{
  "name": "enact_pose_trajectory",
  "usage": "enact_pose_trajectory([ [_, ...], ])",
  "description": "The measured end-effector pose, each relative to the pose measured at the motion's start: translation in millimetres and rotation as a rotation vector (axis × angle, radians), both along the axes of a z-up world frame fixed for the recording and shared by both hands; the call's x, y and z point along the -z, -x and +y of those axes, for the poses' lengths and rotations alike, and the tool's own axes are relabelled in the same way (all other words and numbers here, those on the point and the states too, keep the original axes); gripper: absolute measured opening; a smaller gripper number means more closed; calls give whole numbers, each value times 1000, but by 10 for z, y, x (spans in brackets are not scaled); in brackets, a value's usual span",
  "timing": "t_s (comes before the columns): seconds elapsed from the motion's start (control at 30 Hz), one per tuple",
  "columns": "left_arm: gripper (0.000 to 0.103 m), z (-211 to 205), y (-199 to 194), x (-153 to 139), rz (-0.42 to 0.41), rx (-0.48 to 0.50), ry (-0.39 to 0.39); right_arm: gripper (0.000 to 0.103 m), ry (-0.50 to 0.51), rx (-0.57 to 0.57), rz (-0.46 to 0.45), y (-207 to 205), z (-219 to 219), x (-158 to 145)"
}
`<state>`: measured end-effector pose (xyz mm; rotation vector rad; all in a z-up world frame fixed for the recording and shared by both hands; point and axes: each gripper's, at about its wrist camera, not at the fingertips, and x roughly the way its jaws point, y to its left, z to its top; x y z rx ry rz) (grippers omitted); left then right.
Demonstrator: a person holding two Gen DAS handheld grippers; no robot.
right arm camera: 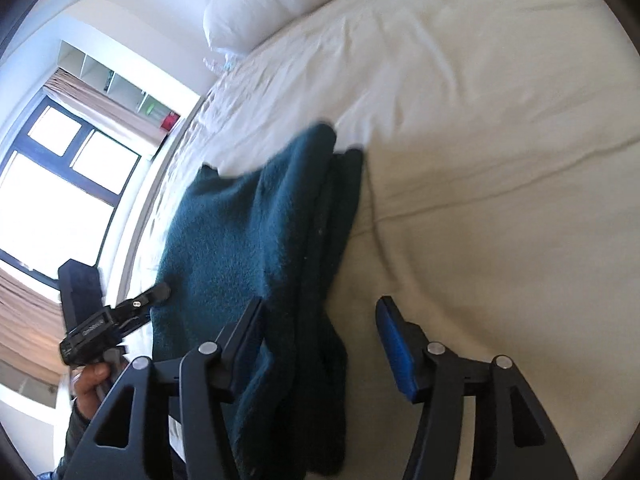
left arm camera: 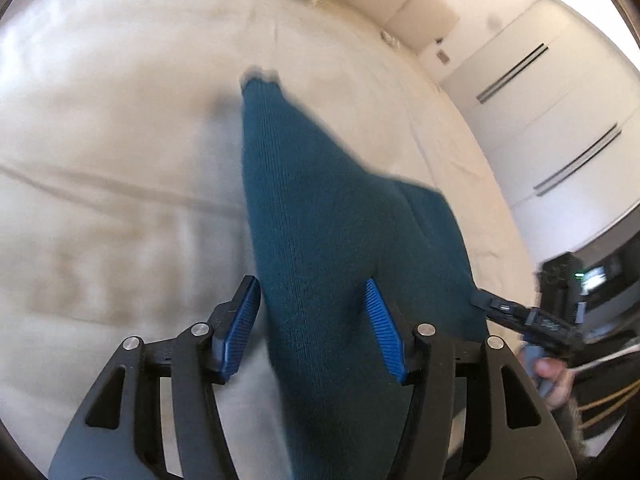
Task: Fold small clothes
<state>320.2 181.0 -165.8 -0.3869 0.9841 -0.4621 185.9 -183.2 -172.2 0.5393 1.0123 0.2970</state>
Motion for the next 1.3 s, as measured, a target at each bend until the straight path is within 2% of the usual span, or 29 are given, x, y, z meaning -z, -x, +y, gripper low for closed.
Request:
enact_pose_trajectory([
  [0.03,60,8,72,-150,-64,-29,-56,60,34,32,-18,52,-17,-96],
  [0.1,78,-2,281,-465,-212,-77,-133,60,135,101,-74,164,2,-334],
  [0.13,81,-9,421,-624,-295,-98,-147,64,167,115,-107,230,19,-437],
  [0.2,102,-65,670,-904,-444,-136,-179,73,238,134,-209,400,160,-739],
  [0.23,103,-92,784,-1010,-505,-153,-195,78,237,126,-258,476,233,-859],
  [0.3,103,-144,943,-1220,-601,-181,-216,82,149,48,-366,626,415,-1078],
  [0.37,103,-171,1021,-1324,-626,-194,-224,82,35,-59,-393,681,598,-1113],
  [0.4,103,-210,1038,-1350,-625,-203,-230,79,-12,-109,-366,665,700,-1021],
  [0.43,103,-185,1109,-1334,-620,-204,-231,70,-45,-135,-333,613,765,-896],
  [0.5,103,-205,1205,-1287,-602,-180,-232,63,-118,-154,-238,485,764,-560],
  [0.57,103,-213,1268,-1212,-576,-166,-258,63,-240,-100,-93,317,623,-94],
  [0.6,103,-224,1288,-1184,-564,-162,-267,58,-286,-75,-55,265,535,106],
  [0.63,103,-242,1317,-1158,-558,-166,-271,44,-310,-43,-41,247,436,271],
  [0.67,103,-232,1345,-1140,-556,-175,-269,36,-357,-15,-25,240,343,429],
  [0.7,103,-224,1383,-1108,-561,-183,-266,16,-459,24,10,235,213,633],
  [0.73,103,-216,1411,-1077,-569,-194,-268,0,-508,55,26,245,142,734],
  [0.8,103,-203,1449,-1044,-587,-221,-282,0,-553,81,38,259,65,872],
  [0.9,103,-211,1509,-1072,-627,-222,-273,0,-526,74,35,288,112,810],
  [0.97,103,-225,1572,-1143,-679,-214,-280,16,-493,68,19,347,101,682],
  [1.0,103,-237,1595,-1181,-695,-208,-290,30,-473,65,-3,405,70,603],
  [1.03,103,-249,1605,-1216,-699,-207,-300,50,-443,67,-27,478,36,498],
  [1.1,103,-283,1587,-1283,-682,-202,-329,69,-304,126,-52,604,27,293],
  [1.13,103,-294,1593,-1328,-679,-195,-330,69,-230,146,-102,705,25,116],
  [1.2,103,-312,1680,-1425,-719,-186,-317,70,-163,140,-179,828,61,-207],
  [1.3,103,-349,1847,-1564,-788,-176,-305,83,-10,150,-312,1013,212,-734],
])
